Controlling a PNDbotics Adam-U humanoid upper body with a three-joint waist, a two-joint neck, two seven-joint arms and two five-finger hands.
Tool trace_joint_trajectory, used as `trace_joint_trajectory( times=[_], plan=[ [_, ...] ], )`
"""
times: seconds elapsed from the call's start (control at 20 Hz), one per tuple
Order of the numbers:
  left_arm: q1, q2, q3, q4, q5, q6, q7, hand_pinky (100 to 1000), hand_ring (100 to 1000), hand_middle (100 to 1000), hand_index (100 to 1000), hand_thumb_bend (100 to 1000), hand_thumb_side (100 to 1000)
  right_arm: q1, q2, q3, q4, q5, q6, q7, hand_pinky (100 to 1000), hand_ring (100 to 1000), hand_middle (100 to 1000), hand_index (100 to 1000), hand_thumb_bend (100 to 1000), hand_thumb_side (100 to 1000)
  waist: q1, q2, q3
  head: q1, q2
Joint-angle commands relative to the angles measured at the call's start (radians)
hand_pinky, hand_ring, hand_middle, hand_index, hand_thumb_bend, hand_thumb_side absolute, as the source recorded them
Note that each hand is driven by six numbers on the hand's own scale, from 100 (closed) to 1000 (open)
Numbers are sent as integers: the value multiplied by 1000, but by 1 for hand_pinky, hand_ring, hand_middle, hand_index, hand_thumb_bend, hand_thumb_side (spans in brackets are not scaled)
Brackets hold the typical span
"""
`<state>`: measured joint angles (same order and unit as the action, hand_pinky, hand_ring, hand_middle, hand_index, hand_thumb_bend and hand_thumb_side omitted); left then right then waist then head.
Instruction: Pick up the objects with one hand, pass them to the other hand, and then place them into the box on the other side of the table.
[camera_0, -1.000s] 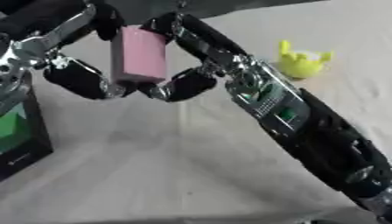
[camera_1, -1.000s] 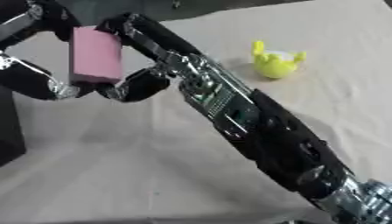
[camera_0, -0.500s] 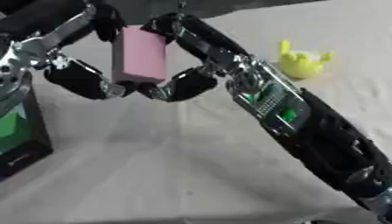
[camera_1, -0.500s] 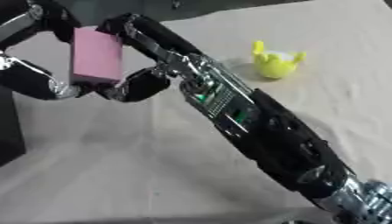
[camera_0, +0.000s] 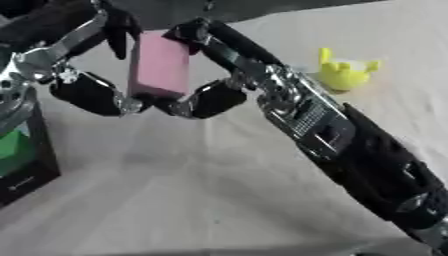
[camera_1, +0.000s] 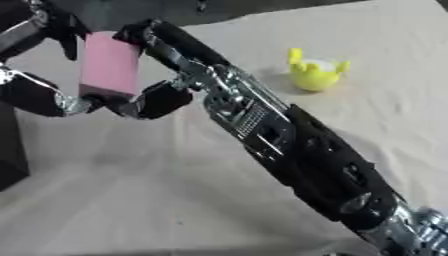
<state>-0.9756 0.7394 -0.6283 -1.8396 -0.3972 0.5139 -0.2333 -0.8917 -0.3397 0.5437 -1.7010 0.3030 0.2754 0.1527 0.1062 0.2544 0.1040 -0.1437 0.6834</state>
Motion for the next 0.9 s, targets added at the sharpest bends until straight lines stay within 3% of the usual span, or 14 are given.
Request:
trace_joint_trajectory(
  times=[0.05,0.5,0.9],
  plan=[
    [-15,48,42,-10,-5,8,7,748,595,412,375,328,124,-7,-5,0,-15,-8,14,6,796,748,623,728,439,352,0,-23,1,0,-11],
    [-11,53,41,-21,8,9,1,749,591,394,358,323,118,-5,-9,-1,-19,4,18,18,819,782,668,788,443,399,1,-23,0,-3,-10],
    [-6,60,42,-23,13,4,-5,751,587,381,339,316,117,-4,-13,-6,-28,37,-49,56,859,840,739,881,572,346,1,-24,-1,-2,-10]
  ],
)
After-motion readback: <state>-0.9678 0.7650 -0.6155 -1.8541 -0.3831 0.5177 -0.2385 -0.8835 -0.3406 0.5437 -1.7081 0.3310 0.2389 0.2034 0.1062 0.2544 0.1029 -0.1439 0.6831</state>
